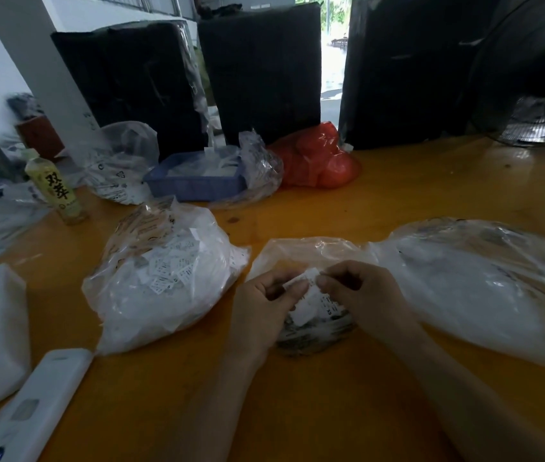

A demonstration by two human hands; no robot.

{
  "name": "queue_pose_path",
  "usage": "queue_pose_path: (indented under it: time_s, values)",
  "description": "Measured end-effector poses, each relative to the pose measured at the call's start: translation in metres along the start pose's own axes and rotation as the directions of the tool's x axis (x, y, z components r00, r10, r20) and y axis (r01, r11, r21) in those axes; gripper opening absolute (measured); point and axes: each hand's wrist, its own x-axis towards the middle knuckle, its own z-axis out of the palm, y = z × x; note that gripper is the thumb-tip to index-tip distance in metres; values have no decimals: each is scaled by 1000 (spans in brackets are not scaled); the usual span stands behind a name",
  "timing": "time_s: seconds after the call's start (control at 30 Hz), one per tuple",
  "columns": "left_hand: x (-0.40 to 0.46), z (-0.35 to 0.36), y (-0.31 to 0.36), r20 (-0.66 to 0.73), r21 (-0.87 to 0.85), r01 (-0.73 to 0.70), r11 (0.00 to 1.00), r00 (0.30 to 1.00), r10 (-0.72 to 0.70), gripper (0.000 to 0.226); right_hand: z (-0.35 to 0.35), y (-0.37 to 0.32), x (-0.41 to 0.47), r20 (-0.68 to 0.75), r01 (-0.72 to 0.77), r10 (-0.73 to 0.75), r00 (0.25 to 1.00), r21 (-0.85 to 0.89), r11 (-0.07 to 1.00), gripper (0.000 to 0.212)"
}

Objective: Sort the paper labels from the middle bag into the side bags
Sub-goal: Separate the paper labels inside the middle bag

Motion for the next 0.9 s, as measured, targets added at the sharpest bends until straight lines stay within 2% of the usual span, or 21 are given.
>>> queue_pose_path:
  time_s: [0.2,0.3,0.37,0.43,0.47,0.5,0.53,0.57,0.63,0.7,0.77,0.9]
  values:
    - [-1,-1,10,-3,62,-68,996,998,68,23,-5,-5,0,3,-52,52,999,111,992,9]
    - [-1,-7,17,-128,209,-160,965,974,189,26,-9,-8,1,-55,-68,75,996,125,990,10]
    - [2,-23,24,-291,352,-248,903,888,357,28,-21,-8,3,-176,-80,90,980,60,995,9]
    - [9,-49,32,-432,555,-280,784,709,558,30,-37,-6,4,-290,-89,42,956,-151,985,9]
    - [13,-64,35,-468,641,-255,724,617,632,28,-44,-5,5,-313,-94,0,950,-286,954,12]
    - [17,-78,36,-492,695,-207,688,560,666,27,-50,-2,6,-315,-103,-36,948,-414,905,16]
    - [19,-90,36,-514,721,-138,679,550,658,25,-54,1,7,-313,-123,-52,948,-515,848,19]
    - [21,-99,34,-530,733,-55,678,579,620,24,-59,5,8,-311,-154,-48,949,-591,791,21]
    - [23,-109,27,-531,744,94,661,685,499,24,-68,14,10,-293,-224,8,956,-713,664,27]
    - [25,-110,21,-507,755,166,634,761,404,23,-77,22,13,-251,-279,127,960,-795,538,25]
    - [25,-108,20,-476,781,182,598,794,379,21,-80,25,13,-242,-332,243,939,-822,462,20]
    - [28,-103,18,-392,836,146,529,833,391,24,-80,27,11,-191,-338,358,914,-846,412,26]
